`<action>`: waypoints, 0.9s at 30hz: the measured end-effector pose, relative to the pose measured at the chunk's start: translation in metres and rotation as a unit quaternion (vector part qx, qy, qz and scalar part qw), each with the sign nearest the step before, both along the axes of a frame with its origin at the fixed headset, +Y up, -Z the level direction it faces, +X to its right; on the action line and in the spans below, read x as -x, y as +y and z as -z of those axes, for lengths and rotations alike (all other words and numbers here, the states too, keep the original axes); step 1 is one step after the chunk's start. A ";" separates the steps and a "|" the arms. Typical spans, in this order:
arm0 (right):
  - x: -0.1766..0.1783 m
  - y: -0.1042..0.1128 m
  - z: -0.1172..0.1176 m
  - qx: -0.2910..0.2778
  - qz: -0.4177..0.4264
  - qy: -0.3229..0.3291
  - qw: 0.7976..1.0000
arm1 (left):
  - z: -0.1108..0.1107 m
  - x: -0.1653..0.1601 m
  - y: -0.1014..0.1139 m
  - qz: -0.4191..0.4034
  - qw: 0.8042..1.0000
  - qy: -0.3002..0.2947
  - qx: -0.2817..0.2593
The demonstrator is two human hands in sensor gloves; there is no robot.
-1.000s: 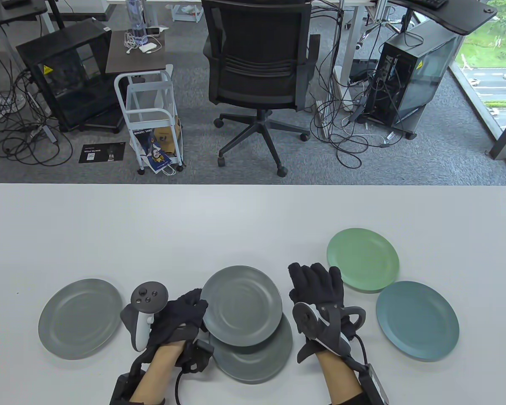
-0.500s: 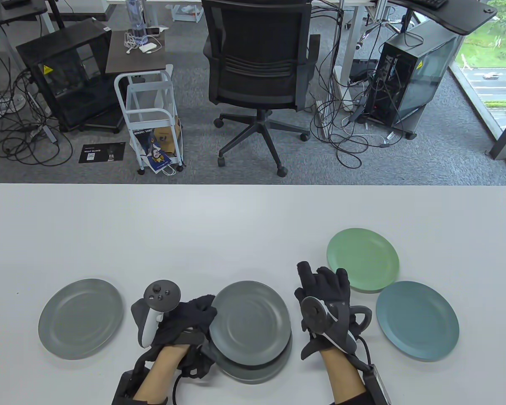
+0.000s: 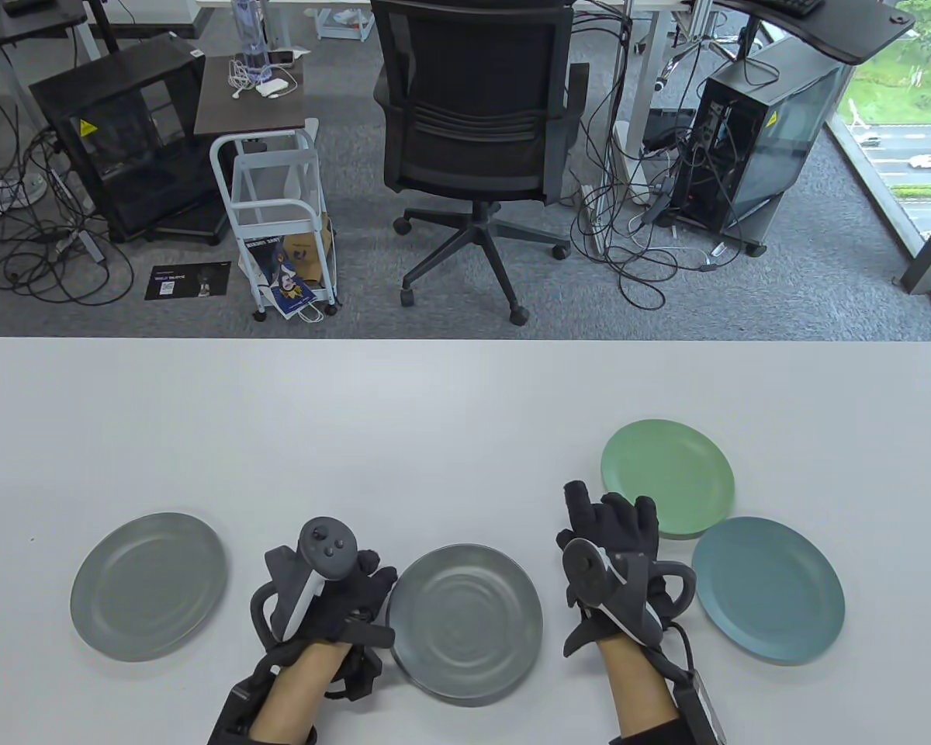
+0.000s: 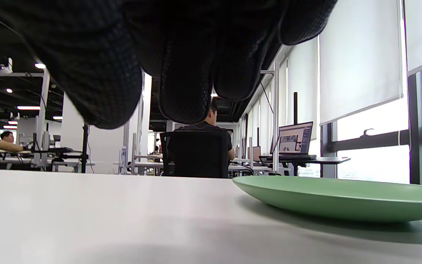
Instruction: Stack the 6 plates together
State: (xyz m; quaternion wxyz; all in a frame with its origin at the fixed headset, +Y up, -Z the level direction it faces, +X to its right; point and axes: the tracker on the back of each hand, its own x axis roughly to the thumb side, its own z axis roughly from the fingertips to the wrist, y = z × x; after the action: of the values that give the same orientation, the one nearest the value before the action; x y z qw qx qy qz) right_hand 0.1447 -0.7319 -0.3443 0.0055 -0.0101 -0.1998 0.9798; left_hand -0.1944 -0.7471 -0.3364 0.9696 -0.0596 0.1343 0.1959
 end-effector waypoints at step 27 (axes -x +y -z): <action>-0.052 -0.024 0.055 0.225 -0.032 -0.156 0.961 | -0.011 -0.018 0.004 0.209 0.972 0.029 -0.107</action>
State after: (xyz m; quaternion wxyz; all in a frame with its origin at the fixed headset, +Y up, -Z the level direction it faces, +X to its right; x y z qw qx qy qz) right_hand 0.1965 -0.7563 -0.3994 -0.0598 -0.1574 0.0269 0.9853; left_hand -0.1764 -0.7430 -0.3256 0.9855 0.0796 0.1501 0.0042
